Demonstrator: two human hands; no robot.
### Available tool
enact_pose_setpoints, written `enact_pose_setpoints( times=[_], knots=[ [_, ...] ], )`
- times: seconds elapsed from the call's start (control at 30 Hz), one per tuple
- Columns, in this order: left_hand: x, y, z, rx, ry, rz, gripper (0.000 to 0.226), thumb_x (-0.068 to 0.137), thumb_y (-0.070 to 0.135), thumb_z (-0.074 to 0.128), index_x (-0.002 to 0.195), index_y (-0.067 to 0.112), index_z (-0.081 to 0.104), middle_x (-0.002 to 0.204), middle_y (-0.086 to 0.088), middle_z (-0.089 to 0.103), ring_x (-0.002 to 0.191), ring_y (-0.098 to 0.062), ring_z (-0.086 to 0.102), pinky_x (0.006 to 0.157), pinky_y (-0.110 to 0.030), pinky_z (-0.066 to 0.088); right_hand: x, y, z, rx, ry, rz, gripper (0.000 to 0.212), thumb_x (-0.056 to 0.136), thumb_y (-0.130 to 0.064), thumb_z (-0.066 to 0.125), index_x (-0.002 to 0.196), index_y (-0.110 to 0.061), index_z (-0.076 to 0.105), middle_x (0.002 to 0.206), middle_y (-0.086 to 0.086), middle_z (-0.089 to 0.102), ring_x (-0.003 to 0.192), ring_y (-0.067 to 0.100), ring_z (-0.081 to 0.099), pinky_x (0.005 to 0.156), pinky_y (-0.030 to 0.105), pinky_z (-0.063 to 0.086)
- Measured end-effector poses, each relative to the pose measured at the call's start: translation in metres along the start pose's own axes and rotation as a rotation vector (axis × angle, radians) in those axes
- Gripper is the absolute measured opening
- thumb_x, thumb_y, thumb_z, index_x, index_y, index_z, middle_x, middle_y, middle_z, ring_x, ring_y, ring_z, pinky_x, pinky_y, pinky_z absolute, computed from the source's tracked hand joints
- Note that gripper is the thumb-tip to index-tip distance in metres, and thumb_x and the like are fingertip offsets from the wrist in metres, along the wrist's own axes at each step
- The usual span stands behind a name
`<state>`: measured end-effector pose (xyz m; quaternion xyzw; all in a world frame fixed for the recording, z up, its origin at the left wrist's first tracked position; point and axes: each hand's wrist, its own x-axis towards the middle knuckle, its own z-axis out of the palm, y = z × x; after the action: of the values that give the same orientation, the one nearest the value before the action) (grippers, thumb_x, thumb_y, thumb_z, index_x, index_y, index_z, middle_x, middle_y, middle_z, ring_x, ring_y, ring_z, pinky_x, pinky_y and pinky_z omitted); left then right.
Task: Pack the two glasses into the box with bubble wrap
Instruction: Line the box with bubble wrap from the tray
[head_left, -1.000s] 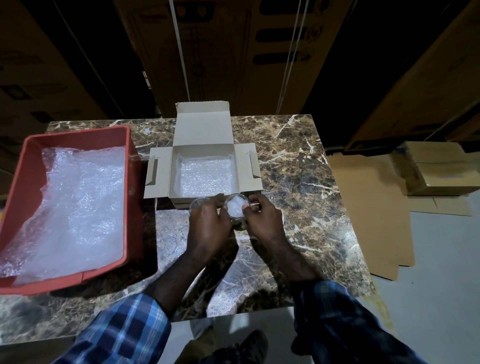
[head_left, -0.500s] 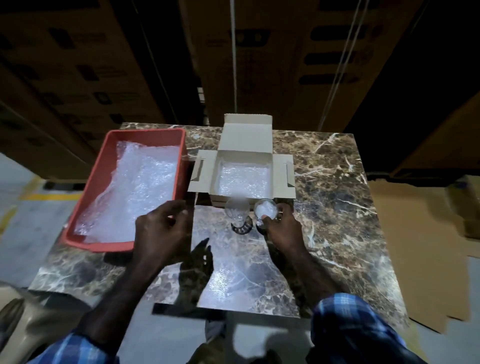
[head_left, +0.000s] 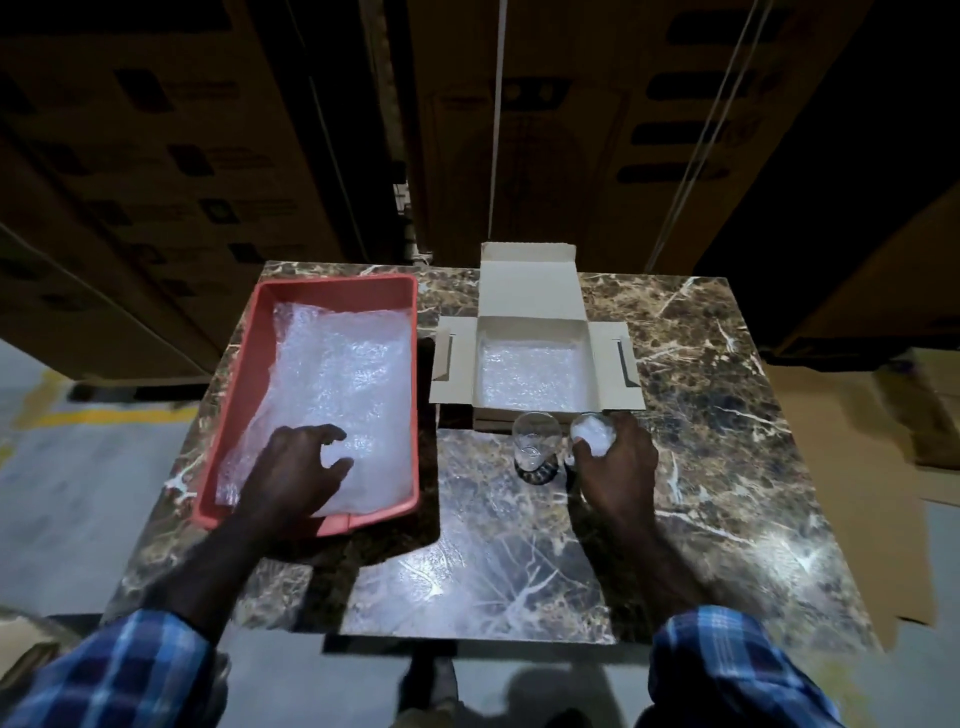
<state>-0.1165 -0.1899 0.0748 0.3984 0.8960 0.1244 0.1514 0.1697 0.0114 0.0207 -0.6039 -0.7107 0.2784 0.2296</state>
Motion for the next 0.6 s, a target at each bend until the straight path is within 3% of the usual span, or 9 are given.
enact_pose_setpoints(
  times=[0.13,0.27,0.4,0.47,0.6],
  knots=[
    [0.009,0.015,0.01,-0.113,-0.021,0.07,0.033,0.089,0.031,0.073,0.12,0.019,0.07,0.112,-0.001,0.074,0.106,-0.025,0.066,0.093,-0.034,0.048,-0.01,-0.009,0.006,-0.068,0.138,-0.037,0.049,0.079,-0.02,0.072,0.122,-0.003,0.056,0.124,0.022,0.055,0.115,0.042,0.051,0.097,0.048,0.041],
    [0.025,0.019,0.015,-0.057,-0.114,0.116,0.038,0.091,0.031,0.07,0.127,0.02,0.066,0.121,-0.002,0.07,0.115,-0.024,0.062,0.095,-0.031,0.044,-0.021,-0.014,0.006,-0.058,0.197,-0.13,0.046,0.08,-0.028,0.057,0.119,-0.004,0.058,0.122,0.02,0.056,0.113,0.038,0.051,0.097,0.048,0.043],
    [0.035,0.013,0.014,-0.022,-0.28,0.099,0.045,0.091,0.037,0.07,0.132,0.022,0.061,0.13,-0.003,0.065,0.122,-0.023,0.058,0.097,-0.031,0.043,-0.025,-0.013,0.007,-0.058,0.181,-0.074,0.049,0.08,-0.012,0.071,0.126,-0.005,0.055,0.125,0.019,0.056,0.116,0.036,0.049,0.098,0.044,0.04],
    [0.036,0.017,0.014,-0.098,-0.208,0.111,0.039,0.092,0.033,0.069,0.128,0.02,0.064,0.126,-0.002,0.068,0.115,-0.023,0.062,0.096,-0.032,0.045,-0.025,-0.009,0.007,-0.017,0.125,-0.03,0.061,0.077,-0.006,0.072,0.134,-0.007,0.05,0.127,0.016,0.055,0.118,0.032,0.049,0.097,0.037,0.039],
    [0.02,0.045,0.008,-0.34,0.202,0.204,0.022,0.093,0.015,0.066,0.114,0.014,0.071,0.108,-0.001,0.074,0.092,-0.019,0.065,0.084,-0.033,0.049,-0.024,-0.004,0.007,0.059,0.043,0.034,0.079,0.077,-0.005,0.074,0.147,-0.012,0.038,0.135,0.011,0.054,0.122,0.027,0.05,0.099,0.031,0.042]
  ],
)
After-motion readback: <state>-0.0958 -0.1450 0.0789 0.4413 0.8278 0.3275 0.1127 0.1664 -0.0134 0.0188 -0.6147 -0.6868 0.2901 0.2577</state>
